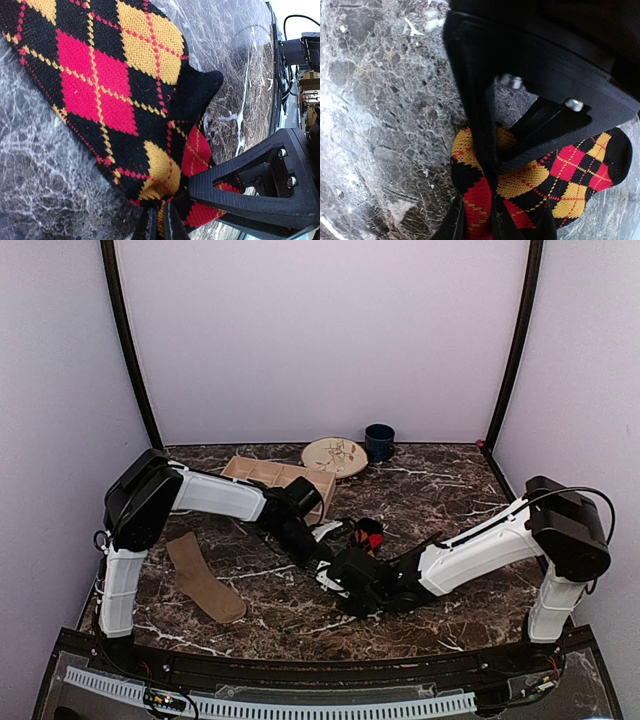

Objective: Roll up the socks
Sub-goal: Roll the sock at the center of the board.

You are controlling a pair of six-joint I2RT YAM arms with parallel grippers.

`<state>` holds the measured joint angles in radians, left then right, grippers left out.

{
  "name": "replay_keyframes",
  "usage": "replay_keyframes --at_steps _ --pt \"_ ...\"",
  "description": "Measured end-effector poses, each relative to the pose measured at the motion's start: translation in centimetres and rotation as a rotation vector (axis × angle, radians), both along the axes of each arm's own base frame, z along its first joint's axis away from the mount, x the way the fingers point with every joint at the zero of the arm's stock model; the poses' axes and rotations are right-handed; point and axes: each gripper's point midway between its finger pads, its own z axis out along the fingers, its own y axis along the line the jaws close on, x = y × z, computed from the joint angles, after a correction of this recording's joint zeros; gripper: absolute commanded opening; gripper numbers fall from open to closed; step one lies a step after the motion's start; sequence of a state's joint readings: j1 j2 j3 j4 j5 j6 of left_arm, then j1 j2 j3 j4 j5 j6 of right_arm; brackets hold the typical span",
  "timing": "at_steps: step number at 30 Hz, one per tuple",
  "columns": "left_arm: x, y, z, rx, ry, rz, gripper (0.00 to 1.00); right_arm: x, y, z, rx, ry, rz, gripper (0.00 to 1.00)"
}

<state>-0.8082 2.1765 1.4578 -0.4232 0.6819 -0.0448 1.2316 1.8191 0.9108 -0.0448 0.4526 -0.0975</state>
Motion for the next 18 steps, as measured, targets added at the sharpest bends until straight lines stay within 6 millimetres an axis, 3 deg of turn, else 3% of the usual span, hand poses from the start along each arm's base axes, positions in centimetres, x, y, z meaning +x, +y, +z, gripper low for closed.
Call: replay_keyframes --at_steps 2,12,18 --pt "0.1 0.1 0.0 -0.003 0.010 0.012 0.19 0.0 -0.1 0.0 0.006 0.018 -0.003 0.13" --pt "0.6 0.3 0.6 0.011 0.075 0.107 0.38 0.0 -1.3 0.0 0.024 0.121 -0.025 0.10" --pt "1.1 0.2 0.9 0.029 0.098 0.174 0.40 -0.4 -1.9 0.0 0.033 0.172 -0.032 0.10"
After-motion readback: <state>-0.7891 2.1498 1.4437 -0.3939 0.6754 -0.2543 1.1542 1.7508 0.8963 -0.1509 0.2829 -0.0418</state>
